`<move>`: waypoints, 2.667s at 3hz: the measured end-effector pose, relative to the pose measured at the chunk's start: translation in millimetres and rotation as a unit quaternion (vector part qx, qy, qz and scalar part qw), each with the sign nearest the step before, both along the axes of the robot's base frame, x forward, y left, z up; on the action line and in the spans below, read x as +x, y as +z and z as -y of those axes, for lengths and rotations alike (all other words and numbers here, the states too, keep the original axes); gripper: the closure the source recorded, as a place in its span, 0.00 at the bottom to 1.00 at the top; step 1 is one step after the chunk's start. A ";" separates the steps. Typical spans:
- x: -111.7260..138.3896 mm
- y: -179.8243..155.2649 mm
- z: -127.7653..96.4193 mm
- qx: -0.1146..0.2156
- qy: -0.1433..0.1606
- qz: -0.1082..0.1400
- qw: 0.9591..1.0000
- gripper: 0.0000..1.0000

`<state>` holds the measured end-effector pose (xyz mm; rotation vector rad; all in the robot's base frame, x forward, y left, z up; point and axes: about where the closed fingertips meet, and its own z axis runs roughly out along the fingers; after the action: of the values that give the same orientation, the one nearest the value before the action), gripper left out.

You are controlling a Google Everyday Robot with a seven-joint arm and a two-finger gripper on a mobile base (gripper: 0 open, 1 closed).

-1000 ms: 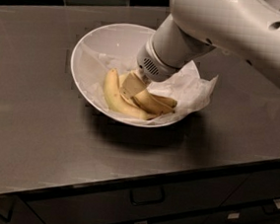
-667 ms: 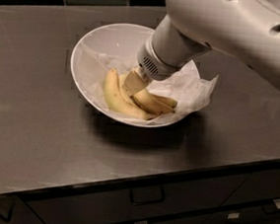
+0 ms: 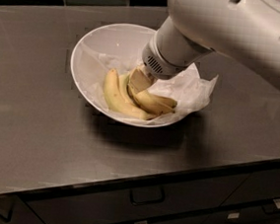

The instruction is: Pick banana from white bowl

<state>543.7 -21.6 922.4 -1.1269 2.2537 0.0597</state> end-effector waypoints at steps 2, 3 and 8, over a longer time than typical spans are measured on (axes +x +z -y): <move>0.3 -17.5 -6.8 0.007 0.012 -0.023 1.000 0.48; 1.0 -29.3 -10.9 0.010 0.020 -0.039 0.999 0.48; 11.7 -51.5 -9.7 -0.003 0.015 -0.070 0.997 0.90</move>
Offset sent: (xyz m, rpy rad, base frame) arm 0.0018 0.0140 -0.0423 0.0344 0.1093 0.0541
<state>555.4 -11.8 870.9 -1.1929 2.3617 0.1476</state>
